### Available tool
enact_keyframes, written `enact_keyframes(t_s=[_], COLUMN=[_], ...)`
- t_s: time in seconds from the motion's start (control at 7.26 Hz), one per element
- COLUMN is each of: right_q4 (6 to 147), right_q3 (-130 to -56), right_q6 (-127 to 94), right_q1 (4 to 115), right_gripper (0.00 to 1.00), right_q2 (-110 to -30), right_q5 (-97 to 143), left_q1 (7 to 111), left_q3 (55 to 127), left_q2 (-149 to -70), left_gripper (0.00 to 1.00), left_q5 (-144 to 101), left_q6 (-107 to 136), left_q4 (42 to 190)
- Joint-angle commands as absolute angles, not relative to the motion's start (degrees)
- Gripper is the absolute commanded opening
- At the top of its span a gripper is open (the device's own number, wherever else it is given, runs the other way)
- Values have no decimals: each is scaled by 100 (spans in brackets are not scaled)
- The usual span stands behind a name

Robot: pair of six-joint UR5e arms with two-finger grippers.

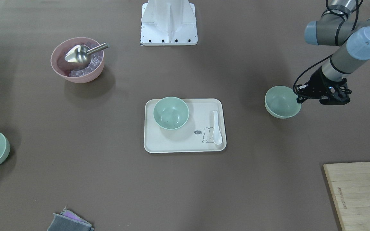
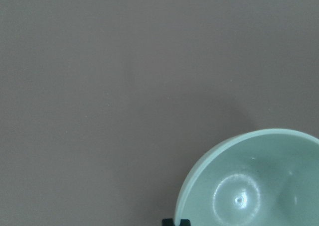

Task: Stack green bowls together

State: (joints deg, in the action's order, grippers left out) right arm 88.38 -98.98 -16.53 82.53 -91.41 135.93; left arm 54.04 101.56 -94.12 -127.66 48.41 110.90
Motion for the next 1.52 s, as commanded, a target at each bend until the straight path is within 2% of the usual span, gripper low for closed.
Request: enact_keyframes(t_s=[0.0,0.28,0.83,1.1,1.38], right_q4=[8877,8860,8824,8039,7157], right_q3=[-9966,-9967,-9731,-8935,-7835], right_q6=[-1670,-1905,-2241,-2206,-2180], right_q1=[8253,8166,7350,7278,7225], right_gripper=[100,100,100,100,100], right_q2=[-9027,-8686,-8200,-8086,-7814], right_q5=[13597,13676,12984,12955,12946], left_q1=[5545,5590,5572,5546,5528], left_q3=[10361,10791,10811,10758,10670], left_q2=[-9483,-10033,-11132,-11661,-11830], left_gripper=[0,0,0,0,0], left_q5=[-12902,-12885,-12858,-12850,-12858], left_q6=[4843,4843,4957,5305,5388], left_q4=[10796,9438,8257,7849,7849])
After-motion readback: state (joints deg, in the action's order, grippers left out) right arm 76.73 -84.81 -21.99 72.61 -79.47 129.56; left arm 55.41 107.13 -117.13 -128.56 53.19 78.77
